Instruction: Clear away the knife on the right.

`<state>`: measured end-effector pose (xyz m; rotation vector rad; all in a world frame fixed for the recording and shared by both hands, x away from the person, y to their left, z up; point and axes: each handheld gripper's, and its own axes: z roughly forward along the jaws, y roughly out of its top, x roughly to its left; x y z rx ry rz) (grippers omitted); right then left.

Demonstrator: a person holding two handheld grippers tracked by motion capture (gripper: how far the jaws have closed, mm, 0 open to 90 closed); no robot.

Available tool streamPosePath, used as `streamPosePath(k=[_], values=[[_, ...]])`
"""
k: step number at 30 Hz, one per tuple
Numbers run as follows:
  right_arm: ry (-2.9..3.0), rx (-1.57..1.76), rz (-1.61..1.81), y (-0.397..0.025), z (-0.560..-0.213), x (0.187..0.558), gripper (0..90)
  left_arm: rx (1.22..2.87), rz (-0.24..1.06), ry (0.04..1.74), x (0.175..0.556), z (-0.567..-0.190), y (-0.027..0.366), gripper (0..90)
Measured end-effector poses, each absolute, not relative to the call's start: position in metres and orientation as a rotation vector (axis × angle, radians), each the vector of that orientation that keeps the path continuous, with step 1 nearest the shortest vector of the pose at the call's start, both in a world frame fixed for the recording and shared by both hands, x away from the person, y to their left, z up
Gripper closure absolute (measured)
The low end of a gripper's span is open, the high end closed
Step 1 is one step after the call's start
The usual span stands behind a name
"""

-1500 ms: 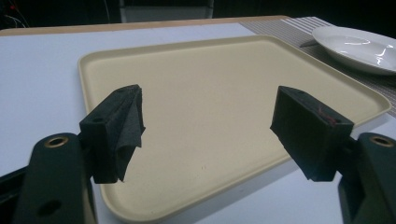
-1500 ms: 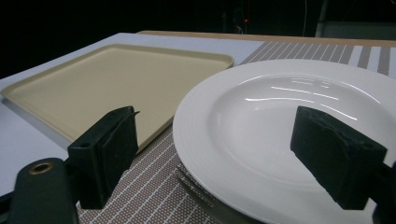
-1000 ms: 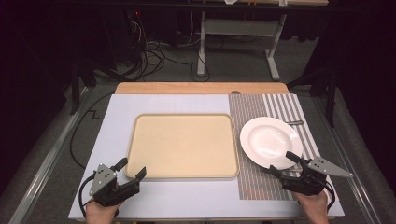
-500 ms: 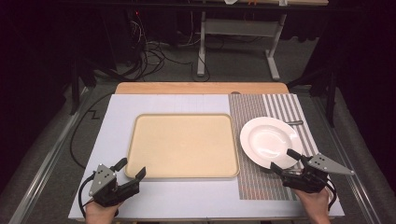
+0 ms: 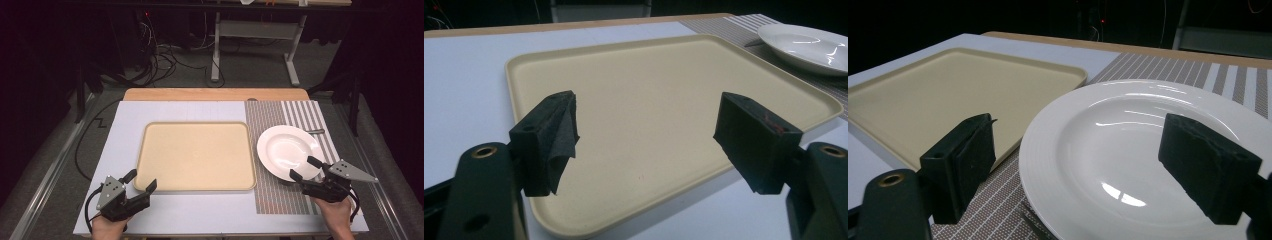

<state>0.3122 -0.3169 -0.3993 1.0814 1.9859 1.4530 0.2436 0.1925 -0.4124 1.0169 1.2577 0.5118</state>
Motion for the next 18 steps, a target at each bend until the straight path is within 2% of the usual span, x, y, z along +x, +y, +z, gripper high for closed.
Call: streamPosePath(k=[16,18], values=[[1.985,1.089,1.467,-0.3161,-0.3955,0.3206,16.0,1.017,0.517,1.27,0.246,-0.4134,0.1917,25.8],[1.977,1.094,1.471,-0.316,-0.3952,0.3222,18.5,1.017,0.517,1.269,0.2463,-0.4134,0.1915,25.8]])
